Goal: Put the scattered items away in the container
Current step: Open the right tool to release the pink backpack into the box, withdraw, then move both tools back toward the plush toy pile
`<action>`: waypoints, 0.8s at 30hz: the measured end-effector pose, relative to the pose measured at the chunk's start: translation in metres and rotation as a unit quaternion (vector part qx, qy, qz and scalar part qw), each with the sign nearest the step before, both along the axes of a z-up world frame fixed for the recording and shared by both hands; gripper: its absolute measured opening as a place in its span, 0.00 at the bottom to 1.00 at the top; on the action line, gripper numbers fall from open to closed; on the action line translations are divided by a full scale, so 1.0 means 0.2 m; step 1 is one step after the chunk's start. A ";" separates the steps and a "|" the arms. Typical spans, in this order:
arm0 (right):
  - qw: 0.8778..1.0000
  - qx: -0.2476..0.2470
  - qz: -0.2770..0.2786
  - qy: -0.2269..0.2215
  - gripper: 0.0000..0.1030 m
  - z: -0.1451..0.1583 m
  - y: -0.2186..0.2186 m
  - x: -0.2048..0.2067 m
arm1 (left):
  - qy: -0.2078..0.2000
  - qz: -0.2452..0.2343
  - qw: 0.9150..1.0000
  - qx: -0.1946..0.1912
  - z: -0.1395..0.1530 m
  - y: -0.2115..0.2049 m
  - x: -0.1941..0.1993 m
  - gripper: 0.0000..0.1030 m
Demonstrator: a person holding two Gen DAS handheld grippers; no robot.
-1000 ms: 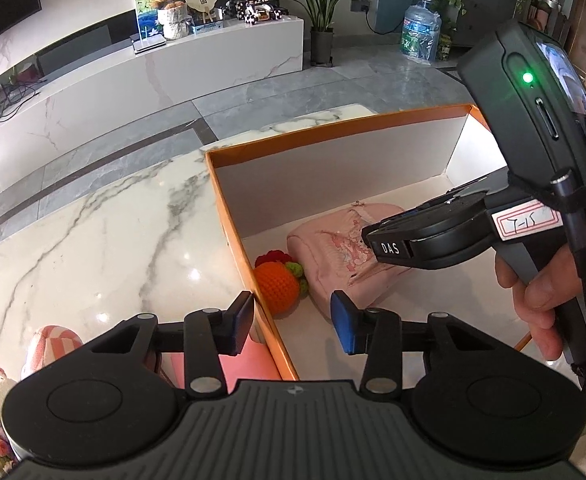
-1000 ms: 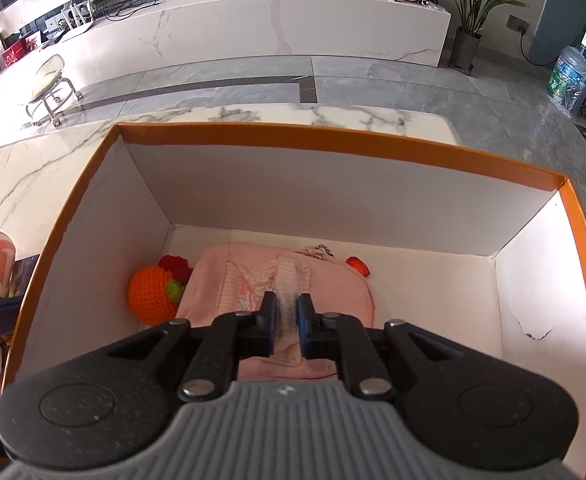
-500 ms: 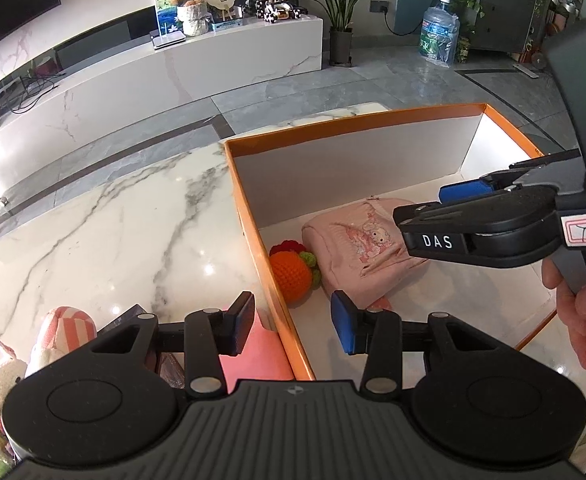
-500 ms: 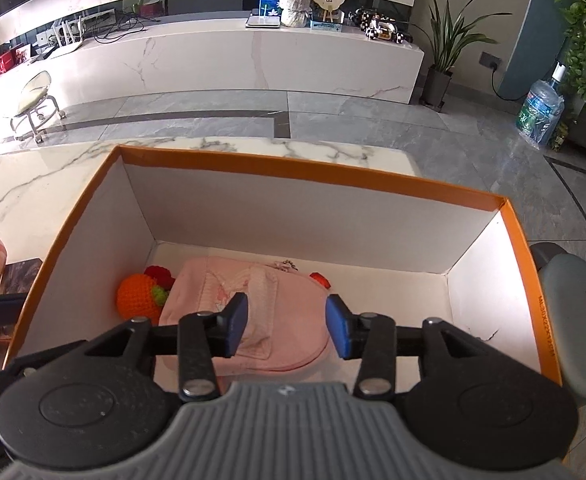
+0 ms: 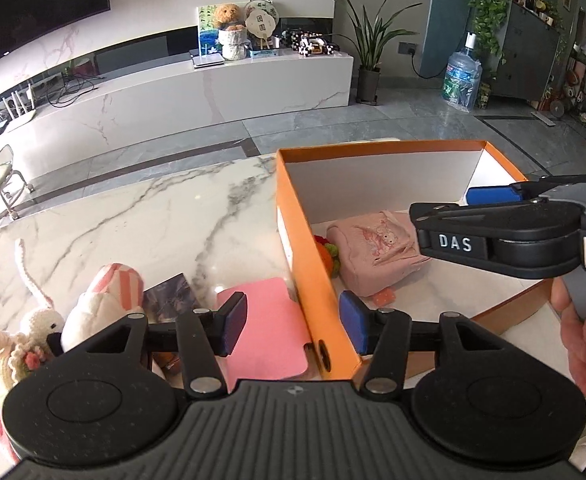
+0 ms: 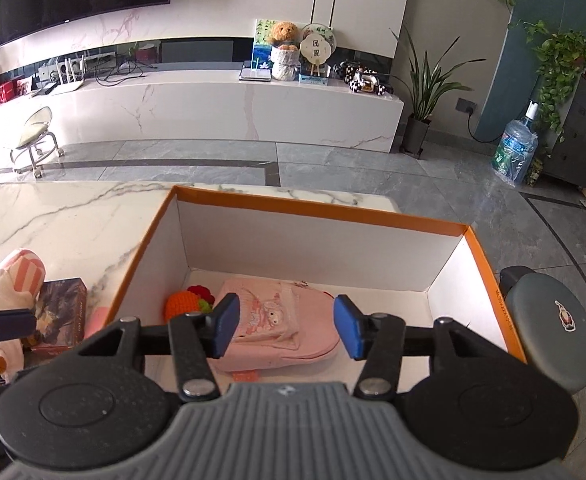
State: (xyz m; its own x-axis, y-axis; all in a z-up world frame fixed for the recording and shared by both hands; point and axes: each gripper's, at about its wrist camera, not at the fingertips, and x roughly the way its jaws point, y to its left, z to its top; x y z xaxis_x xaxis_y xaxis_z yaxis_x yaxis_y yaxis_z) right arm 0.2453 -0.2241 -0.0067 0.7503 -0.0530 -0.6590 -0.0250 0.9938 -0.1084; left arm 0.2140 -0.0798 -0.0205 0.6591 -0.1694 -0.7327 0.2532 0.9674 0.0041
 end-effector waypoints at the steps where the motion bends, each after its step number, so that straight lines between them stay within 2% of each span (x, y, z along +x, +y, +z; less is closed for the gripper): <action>1: 1.000 0.001 -0.002 -0.007 0.54 0.02 0.01 -0.03 | -0.005 0.004 1.000 -0.003 0.01 0.02 -0.02 0.59; 6: 0.998 0.005 -0.019 -0.060 0.54 0.14 0.09 -0.25 | -0.029 0.027 0.999 -0.027 0.08 0.16 -0.14 0.59; 8: 0.996 0.007 -0.024 -0.080 0.57 0.18 0.13 -0.35 | -0.034 0.040 0.998 -0.029 0.09 0.22 -0.19 0.59; 13: 0.993 0.024 -0.013 -0.112 0.58 0.21 0.28 -0.59 | -0.036 0.066 0.996 -0.038 0.07 0.37 -0.33 0.59; 14: 0.993 0.022 -0.007 -0.115 0.59 0.20 0.32 -0.62 | -0.036 0.069 0.996 -0.041 0.06 0.40 -0.35 0.59; 17: 0.992 0.015 0.012 -0.121 0.69 0.17 0.43 -0.72 | -0.040 0.081 0.995 -0.033 0.02 0.48 -0.44 0.59; 24: 0.992 0.028 0.029 -0.121 0.69 0.07 0.63 -0.88 | -0.044 0.115 0.992 -0.025 -0.08 0.70 -0.63 0.59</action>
